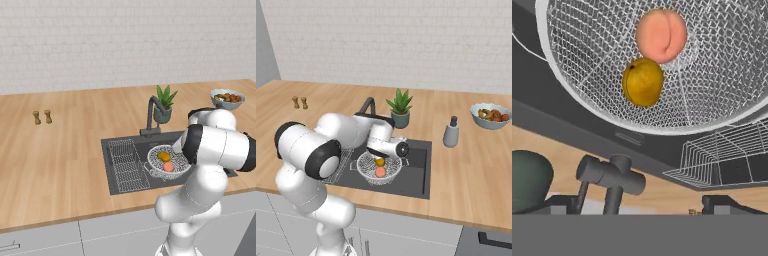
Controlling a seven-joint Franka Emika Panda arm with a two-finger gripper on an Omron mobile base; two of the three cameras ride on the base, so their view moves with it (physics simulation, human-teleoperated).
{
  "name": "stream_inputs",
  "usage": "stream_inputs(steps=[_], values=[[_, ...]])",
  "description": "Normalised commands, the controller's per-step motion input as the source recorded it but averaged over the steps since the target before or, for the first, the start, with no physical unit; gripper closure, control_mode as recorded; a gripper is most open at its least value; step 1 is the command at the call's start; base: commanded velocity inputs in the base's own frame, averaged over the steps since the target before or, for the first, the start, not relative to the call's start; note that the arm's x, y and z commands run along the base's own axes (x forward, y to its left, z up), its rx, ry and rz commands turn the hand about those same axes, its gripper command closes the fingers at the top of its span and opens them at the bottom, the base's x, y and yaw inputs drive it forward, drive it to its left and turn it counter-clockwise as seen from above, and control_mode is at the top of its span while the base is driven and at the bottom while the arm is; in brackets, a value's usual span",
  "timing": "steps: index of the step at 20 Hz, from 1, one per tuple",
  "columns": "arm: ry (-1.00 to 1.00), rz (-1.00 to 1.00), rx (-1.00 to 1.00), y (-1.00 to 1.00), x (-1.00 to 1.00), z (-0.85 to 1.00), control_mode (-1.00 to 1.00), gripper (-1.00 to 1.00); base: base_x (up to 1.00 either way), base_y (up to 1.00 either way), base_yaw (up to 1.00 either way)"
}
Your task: Put the colander in the sink, put the peach, mango in the colander, and turn on the sink faucet and pour water over the colander.
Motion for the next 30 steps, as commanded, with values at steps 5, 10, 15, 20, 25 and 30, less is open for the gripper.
stream_inputs(steps=[5,10,15,20,25,30], values=[[-0.18,-0.08,0.22,0.00,0.00,0.38,-1.00,-1.00,0.00,0.00,0.00],[-0.08,-0.08,0.11,0.00,0.05,0.03,-1.00,-1.00,0.00,0.00,0.00],[0.00,-0.06,0.00,0.00,0.28,0.12,-1.00,-1.00,0.00,0.00,0.00],[-0.02,-0.05,0.01,0.00,0.19,0.21,-1.00,-1.00,0.00,0.00,0.00],[-0.02,-0.03,0.05,0.00,0.09,0.02,-1.00,-1.00,0.00,0.00,0.00],[0.00,0.05,0.02,0.00,0.16,0.00,-1.00,-1.00,0.00,0.00,0.00]])
